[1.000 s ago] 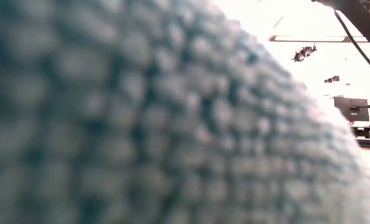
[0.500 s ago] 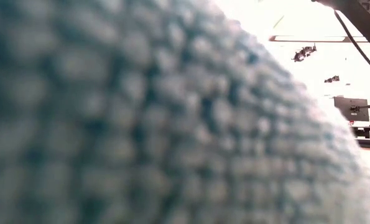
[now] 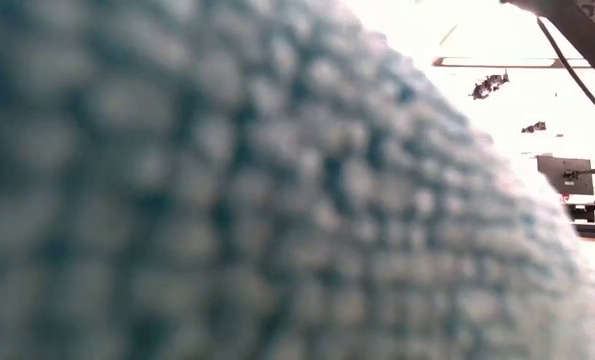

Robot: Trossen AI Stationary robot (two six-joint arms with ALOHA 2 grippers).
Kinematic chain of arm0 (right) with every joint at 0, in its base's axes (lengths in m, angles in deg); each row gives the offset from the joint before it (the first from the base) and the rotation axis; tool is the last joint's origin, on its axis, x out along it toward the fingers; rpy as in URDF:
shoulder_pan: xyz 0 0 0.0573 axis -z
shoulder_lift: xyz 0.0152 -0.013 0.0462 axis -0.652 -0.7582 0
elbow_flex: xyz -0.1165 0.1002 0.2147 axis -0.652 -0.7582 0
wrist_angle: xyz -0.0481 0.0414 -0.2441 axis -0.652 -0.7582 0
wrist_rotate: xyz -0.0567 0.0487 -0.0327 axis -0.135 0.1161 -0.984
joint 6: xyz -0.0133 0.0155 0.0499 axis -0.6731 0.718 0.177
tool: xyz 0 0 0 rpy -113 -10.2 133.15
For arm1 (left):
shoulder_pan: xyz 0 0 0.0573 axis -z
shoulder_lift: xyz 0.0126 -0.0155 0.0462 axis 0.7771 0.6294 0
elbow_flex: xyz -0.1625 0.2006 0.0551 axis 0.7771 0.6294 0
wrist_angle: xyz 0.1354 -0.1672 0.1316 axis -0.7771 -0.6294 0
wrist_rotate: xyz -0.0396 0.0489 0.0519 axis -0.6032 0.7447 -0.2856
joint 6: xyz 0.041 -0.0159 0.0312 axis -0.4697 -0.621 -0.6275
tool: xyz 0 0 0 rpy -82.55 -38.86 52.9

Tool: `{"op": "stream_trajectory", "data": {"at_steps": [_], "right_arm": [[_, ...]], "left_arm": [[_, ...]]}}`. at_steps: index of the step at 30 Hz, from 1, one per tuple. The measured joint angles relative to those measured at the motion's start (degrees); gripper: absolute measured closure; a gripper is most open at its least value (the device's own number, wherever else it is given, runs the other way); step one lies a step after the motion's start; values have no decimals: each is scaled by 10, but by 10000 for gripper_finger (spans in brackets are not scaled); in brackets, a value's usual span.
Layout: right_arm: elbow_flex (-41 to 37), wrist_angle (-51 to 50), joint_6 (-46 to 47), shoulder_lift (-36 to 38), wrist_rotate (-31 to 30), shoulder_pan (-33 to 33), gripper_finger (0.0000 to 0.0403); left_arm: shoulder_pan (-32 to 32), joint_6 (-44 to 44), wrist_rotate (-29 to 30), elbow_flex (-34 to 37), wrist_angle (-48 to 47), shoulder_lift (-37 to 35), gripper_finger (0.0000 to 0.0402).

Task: Stack small to large cups/mugs on shelf
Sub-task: Put the violet cup on the shelf

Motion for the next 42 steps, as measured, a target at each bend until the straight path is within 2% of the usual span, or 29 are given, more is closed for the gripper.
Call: {"op": "stream_trajectory", "data": {"at_steps": [27, 31, 36, 42], "right_arm": [[0, -7, 0, -25, 11, 0, 337], [0, -7, 4, -25, 11, 1, 353], [0, -7, 4, -25, 9, 1, 396], [0, -8, 15, -25, -4, 3, 400]], "left_arm": [[0, 0, 1, 0, -1, 0, 298], [0, 0, 1, 0, -1, 0, 298], [0, 0, 1, 0, -1, 0, 298], [0, 3, 1, 0, -1, 0, 298]]}}
